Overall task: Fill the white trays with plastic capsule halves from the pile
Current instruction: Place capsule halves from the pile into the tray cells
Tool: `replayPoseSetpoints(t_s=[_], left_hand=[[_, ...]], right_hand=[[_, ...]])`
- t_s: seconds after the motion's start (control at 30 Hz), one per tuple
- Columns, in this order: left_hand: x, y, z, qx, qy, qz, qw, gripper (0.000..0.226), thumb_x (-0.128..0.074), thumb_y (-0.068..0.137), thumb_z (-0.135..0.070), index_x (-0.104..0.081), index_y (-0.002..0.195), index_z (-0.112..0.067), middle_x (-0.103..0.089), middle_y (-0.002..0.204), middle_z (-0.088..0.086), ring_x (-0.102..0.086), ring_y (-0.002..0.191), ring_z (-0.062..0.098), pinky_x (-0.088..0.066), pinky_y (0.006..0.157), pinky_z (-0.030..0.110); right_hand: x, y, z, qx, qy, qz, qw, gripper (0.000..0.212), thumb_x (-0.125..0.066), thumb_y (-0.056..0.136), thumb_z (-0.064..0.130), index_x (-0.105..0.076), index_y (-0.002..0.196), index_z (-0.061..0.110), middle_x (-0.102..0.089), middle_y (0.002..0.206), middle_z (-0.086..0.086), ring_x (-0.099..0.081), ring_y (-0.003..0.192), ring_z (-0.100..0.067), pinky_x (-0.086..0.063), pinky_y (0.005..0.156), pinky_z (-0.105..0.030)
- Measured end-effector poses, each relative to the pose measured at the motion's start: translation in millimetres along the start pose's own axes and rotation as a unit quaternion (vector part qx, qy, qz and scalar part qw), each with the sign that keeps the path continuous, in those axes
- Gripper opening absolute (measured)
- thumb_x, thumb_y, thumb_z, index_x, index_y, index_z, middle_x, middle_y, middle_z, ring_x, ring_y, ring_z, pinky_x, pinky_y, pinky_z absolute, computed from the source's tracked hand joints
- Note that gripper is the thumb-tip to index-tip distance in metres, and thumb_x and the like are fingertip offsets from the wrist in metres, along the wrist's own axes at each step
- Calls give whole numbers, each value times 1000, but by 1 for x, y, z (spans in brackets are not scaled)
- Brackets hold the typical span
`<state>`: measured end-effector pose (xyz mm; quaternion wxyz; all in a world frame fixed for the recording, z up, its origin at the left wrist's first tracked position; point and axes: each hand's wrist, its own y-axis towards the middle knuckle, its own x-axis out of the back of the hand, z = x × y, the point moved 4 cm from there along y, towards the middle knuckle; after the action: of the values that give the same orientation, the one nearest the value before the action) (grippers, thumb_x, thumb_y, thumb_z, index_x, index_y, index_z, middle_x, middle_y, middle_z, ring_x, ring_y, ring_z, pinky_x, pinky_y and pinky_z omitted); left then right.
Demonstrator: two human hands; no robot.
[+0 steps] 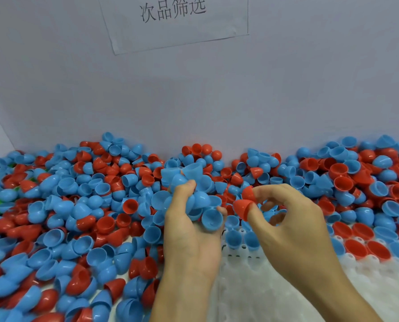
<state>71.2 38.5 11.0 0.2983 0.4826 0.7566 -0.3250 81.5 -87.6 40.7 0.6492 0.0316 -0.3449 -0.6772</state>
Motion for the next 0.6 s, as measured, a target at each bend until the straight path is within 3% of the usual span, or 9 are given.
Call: replayPoseSetpoints(t_s=[0.03, 0.1, 0.17, 0.27, 0.33, 0.4, 0.6], left_hand=[[-4, -12, -21, -74, -39, 48, 995, 27, -65, 79, -18, -68, 53, -25, -56, 62, -1, -53, 52, 13, -46, 50, 27], [3, -12, -35, -94, 1, -17, 995, 18, -70, 70, -22, -69, 52, -26, -55, 61, -3, -51, 52, 12, -45, 50, 27], [5, -16, -35, -114, 3, -13, 993, 7, -72, 66, -25, -70, 60, -24, -55, 63, -2, -50, 57, 12, -46, 52, 28], [9, -11, -34, -114, -10, -11, 993, 4, -72, 66, -26, -73, 65, -23, -59, 66, -1, -53, 60, 14, -47, 53, 27], [6, -13, -34, -118, -2, 3, 993, 9, -71, 68, -27, -73, 59, -27, -58, 64, -3, -53, 58, 13, -47, 54, 27], [5, -13, -31, -116, 13, 4, 993, 11, -70, 69, -28, -73, 58, -28, -58, 64, -3, -53, 58, 12, -46, 55, 27], [4, -11, -31, -106, 5, 13, 994, 13, -70, 70, -27, -72, 57, -27, -57, 66, -2, -51, 59, 13, -44, 55, 28]], right_hand=[[0, 0, -1, -1, -22, 20, 1000, 10, -75, 84, 28, -69, 84, 35, -64, 84, 18, -56, 89, 2, -43, 65, -12], [1, 0, 0, 5, -77, 81, 994, 20, -72, 85, 28, -62, 78, 43, -61, 82, 19, -52, 89, 8, -42, 62, -10], [0, -3, 4, 15, -134, 164, 977, 21, -69, 87, 29, -61, 75, 44, -58, 82, 19, -49, 91, 10, -41, 62, -11], [-6, -11, 5, 33, -202, 268, 941, 10, -64, 90, 26, -70, 85, 32, -56, 88, 19, -52, 88, 4, -45, 69, -15], [-14, -17, 3, 27, -258, 322, 910, 10, -62, 92, 25, -71, 93, 21, -55, 95, 14, -57, 89, -7, -54, 77, -29], [-21, -22, 3, 19, -295, 354, 887, 12, -62, 91, 24, -70, 95, 16, -54, 100, 9, -60, 90, -15, -56, 81, -36], [-35, -30, 2, 15, -319, 369, 873, 17, -61, 94, 23, -67, 110, 23, -42, 110, 8, -53, 96, -14, -53, 83, -30]])
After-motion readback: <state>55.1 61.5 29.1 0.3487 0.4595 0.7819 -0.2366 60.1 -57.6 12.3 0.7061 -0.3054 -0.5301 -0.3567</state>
